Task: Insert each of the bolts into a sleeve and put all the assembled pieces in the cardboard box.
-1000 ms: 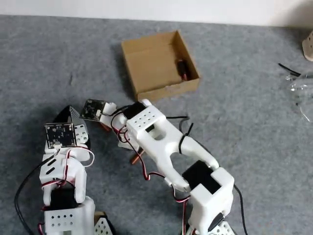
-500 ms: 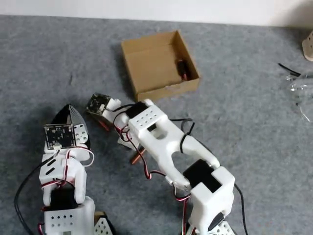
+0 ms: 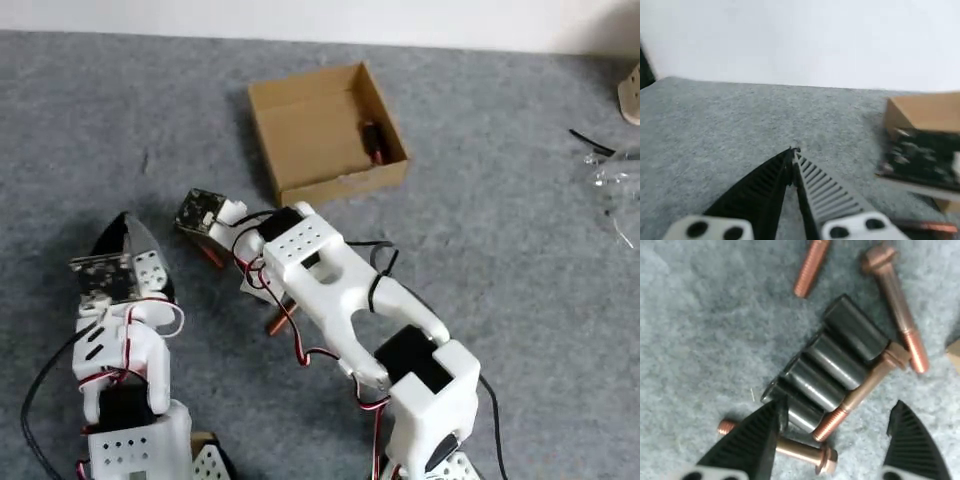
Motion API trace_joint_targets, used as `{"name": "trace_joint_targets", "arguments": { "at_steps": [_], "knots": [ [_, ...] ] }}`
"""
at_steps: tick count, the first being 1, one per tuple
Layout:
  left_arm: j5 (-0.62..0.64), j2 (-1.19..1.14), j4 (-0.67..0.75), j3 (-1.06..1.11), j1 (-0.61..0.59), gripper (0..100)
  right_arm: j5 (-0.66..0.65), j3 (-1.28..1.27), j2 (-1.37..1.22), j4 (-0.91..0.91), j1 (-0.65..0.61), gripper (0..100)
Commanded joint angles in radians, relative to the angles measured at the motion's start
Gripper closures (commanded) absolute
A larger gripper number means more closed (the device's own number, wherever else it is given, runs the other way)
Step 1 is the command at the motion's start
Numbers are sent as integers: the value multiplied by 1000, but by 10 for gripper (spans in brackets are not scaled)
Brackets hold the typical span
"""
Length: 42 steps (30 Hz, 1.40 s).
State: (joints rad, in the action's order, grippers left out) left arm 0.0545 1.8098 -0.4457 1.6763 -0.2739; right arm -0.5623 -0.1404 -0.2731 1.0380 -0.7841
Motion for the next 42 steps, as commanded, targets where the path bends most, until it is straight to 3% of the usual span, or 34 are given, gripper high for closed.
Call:
{"name": "trace_joint_targets", "arguments": {
  "at_steps": [1, 7, 18, 26, 34, 42],
  "knots": [
    [64, 15, 34, 19, -62, 993, -14, 25, 27, -16, 22, 706],
    [66, 15, 34, 13, -97, 993, -25, 24, 27, -16, 7, 706],
    [66, 15, 55, 19, -102, 993, -158, -25, 19, 15, -48, 706],
    [66, 15, 55, 19, -102, 993, -158, -28, 16, 10, -53, 706],
    [66, 15, 57, 19, -101, 993, -157, -174, 16, -145, -108, 706],
    [66, 15, 57, 19, -99, 993, -157, -186, 16, -148, -74, 706]
  ]
}}
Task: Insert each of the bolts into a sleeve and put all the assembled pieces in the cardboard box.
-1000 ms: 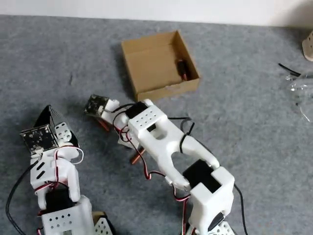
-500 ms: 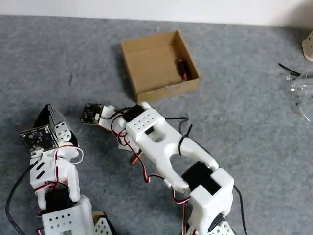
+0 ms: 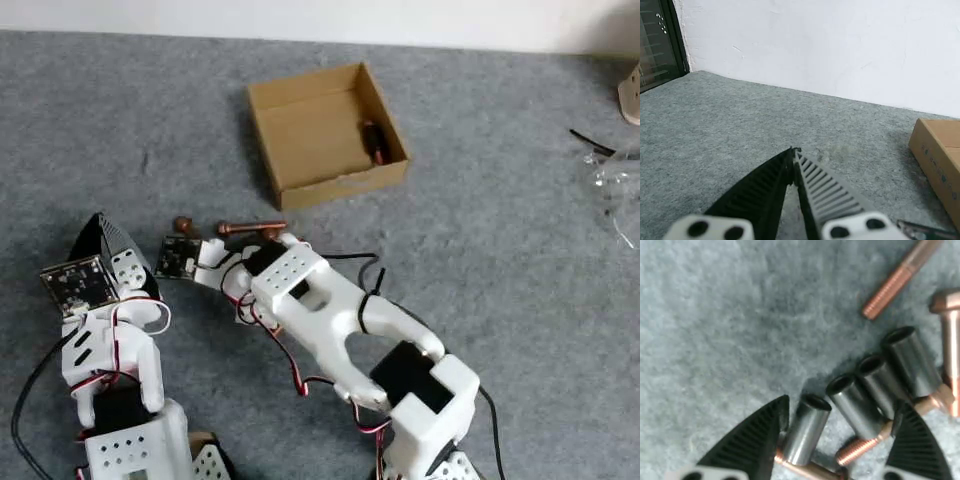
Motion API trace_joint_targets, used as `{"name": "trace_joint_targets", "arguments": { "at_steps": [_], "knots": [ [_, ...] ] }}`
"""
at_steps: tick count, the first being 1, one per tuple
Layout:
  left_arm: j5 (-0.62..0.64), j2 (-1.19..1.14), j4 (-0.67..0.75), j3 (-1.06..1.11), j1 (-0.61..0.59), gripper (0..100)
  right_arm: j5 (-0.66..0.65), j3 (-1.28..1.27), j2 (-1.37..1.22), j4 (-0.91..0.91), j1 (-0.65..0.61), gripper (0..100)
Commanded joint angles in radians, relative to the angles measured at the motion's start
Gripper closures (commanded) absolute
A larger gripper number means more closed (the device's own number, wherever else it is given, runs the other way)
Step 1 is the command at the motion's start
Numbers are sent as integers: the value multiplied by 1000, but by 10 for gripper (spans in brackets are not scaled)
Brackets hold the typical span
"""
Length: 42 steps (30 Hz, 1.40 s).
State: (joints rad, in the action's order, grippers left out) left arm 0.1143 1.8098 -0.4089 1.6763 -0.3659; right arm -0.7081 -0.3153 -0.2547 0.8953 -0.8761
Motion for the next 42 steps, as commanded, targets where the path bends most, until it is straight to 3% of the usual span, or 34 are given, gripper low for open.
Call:
{"name": "trace_joint_targets", "arguments": {
  "at_steps": [1, 5, 10, 17, 29, 42],
  "knots": [
    [6, 15, 20, 19, -7, 993, -11, -12, -2, -5, 18, 706],
    [6, 15, 20, 19, -7, 993, -11, -16, 2, 7, 19, 706],
    [6, 15, 14, 19, -5, 993, 5, 53, 4, 153, 36, 706],
    [5, 15, 14, 19, -4, 993, 210, 127, 1, 249, 36, 706],
    [5, 15, 17, 19, -4, 993, 381, 122, -1, 209, 39, 706],
    [5, 15, 18, 19, -4, 993, 391, 54, -91, 120, 24, 706]
  ]
}}
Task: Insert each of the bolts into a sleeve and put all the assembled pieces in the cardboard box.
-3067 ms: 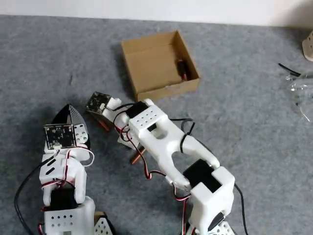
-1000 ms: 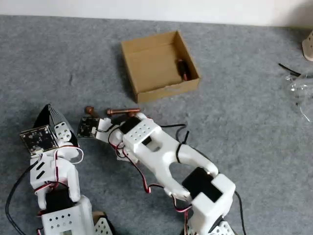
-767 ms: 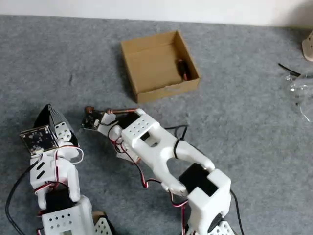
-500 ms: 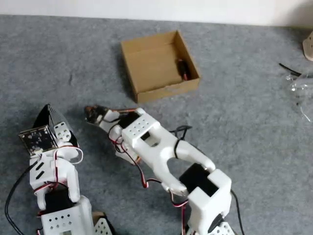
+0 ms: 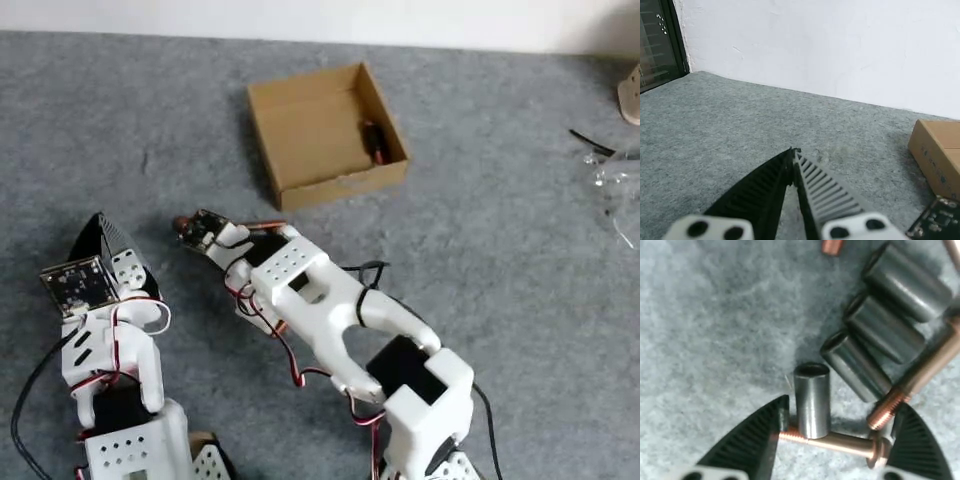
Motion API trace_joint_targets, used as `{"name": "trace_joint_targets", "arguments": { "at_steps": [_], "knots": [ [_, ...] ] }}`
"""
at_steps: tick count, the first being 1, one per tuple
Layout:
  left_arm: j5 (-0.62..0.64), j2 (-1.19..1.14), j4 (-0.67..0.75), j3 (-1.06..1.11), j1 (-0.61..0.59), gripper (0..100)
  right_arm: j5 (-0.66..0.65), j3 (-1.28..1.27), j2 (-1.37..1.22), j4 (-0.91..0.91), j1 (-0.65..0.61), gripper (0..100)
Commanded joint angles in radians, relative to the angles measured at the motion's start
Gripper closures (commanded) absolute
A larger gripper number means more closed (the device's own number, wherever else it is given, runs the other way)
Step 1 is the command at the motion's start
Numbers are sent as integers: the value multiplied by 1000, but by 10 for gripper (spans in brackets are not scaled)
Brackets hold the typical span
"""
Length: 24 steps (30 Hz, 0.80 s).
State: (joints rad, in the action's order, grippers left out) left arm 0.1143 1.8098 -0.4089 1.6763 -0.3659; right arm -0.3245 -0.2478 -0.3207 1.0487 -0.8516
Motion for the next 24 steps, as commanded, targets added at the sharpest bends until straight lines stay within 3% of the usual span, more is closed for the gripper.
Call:
{"name": "trace_joint_targets", "arguments": {
  "at_steps": [1, 10, 24],
  "knots": [
    [5, 15, 18, 19, -4, 993, 8, -12, -24, -33, 1, 706],
    [5, 15, 18, 19, -4, 993, 6, -2, -10, -27, 5, 706],
    [5, 15, 18, 19, -4, 993, 8, -58, 252, -33, -1, 706]
  ]
}}
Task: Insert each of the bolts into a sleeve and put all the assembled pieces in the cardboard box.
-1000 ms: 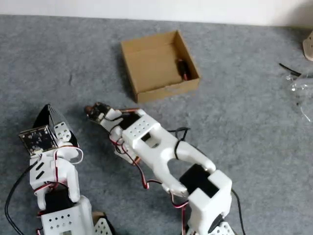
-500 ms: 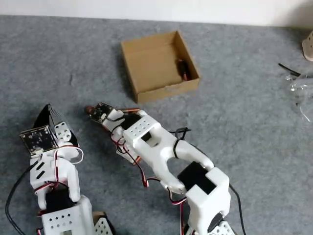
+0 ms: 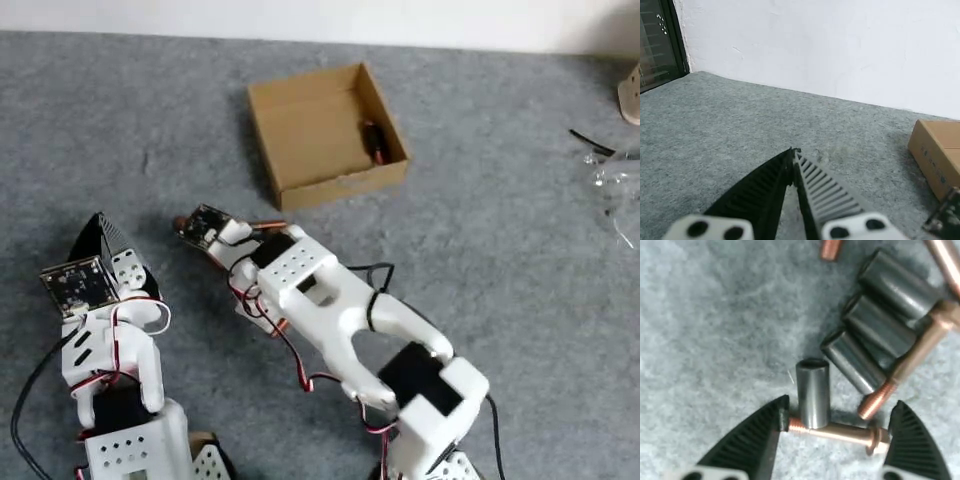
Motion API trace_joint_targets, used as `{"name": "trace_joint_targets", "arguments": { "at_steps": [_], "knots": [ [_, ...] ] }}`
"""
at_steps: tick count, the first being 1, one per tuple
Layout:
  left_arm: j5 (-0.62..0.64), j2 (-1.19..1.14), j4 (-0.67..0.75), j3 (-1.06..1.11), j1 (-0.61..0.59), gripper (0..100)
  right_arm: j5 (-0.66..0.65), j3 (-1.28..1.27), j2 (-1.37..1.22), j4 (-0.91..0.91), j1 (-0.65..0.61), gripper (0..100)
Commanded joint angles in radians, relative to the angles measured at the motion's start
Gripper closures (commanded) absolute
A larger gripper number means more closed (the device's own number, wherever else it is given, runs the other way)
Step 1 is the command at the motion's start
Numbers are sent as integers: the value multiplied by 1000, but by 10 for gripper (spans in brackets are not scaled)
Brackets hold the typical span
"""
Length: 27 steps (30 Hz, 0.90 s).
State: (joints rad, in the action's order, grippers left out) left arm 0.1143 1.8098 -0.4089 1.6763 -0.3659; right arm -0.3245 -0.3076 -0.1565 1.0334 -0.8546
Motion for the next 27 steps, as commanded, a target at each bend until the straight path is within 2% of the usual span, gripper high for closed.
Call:
{"name": "trace_joint_targets", "arguments": {
  "at_steps": [1, 11, 17, 24, 27],
  "knots": [
    [5, 15, 18, 19, -4, 993, 8, -1, 99, -18, 2, 706],
    [5, 15, 18, 19, -4, 993, 8, -61, 110, -18, -79, 706],
    [5, 15, 20, 19, -4, 993, 8, -67, 107, -47, -82, 708],
    [5, 15, 20, 19, -4, 993, 8, -67, 105, -48, -84, 868],
    [5, 15, 20, 19, -4, 993, 8, -67, 105, -48, -84, 881]
  ]
}}
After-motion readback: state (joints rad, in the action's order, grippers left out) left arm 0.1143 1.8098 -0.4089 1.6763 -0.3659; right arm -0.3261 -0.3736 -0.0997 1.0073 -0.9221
